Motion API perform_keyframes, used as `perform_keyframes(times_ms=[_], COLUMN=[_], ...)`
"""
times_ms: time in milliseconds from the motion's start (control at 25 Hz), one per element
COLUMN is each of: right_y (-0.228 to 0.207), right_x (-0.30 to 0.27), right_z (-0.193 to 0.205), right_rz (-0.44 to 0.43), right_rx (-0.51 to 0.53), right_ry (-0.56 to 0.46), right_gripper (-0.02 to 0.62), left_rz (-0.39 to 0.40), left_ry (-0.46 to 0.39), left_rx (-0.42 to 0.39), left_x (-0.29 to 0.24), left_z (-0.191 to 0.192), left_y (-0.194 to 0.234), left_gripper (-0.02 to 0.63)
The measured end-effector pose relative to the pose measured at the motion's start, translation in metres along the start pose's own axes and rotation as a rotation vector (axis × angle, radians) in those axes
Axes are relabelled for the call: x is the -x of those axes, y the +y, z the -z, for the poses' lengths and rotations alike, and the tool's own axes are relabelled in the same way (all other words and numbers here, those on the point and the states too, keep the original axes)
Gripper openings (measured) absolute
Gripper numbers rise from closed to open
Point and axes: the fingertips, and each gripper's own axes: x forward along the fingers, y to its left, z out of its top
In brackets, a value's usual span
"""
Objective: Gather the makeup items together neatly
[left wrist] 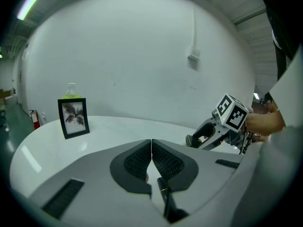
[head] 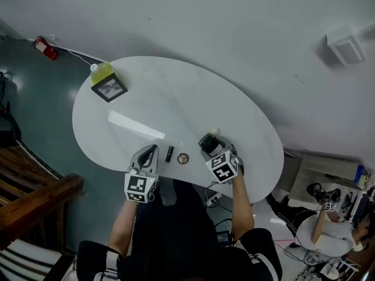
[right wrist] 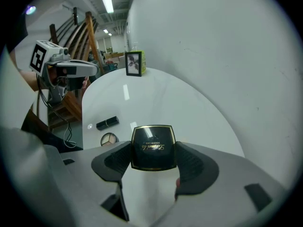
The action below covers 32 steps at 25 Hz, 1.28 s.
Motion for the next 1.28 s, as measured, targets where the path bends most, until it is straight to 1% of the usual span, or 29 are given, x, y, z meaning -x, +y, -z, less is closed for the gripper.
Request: perform_keyframes(times_ms=[200, 400, 720, 1080, 1280], right_y=[0.022, 0.039, 0.066, 0.083, 0.083], right_x=[0.001, -0.002, -0.009, -0.025, -0.034], right_z=[0.021, 0.039, 0.053, 0.072, 0.080], right_rz=[-0.040, -0.080, -0.156, -0.234, -0.249], right_rx=[0.059, 0.143, 0.272, 0.352, 0.374], right_ry=[0.017, 0.040, 0.069, 0.109, 0.135], right_gripper=[0.293, 0.293, 0.293, 0.293, 0.293], left_rz=[-0.004, 0.003, -0.001, -0.001, -0.010], left_ry=[0.019, 0.033, 0.046, 0.062, 0.069], left_rx=[-0.002, -0.001, 0.001, 0.006, 0.010], left_x=[0.010, 0.014, 0.014, 0.008, 0.004], left_z=[0.011, 0.024, 0.033, 0.043, 0.044], left_y=[-0.012, -0.022, -0.031, -0.035, -0.032], left_gripper=[0.020, 0.020, 0.020, 0.020, 0.020])
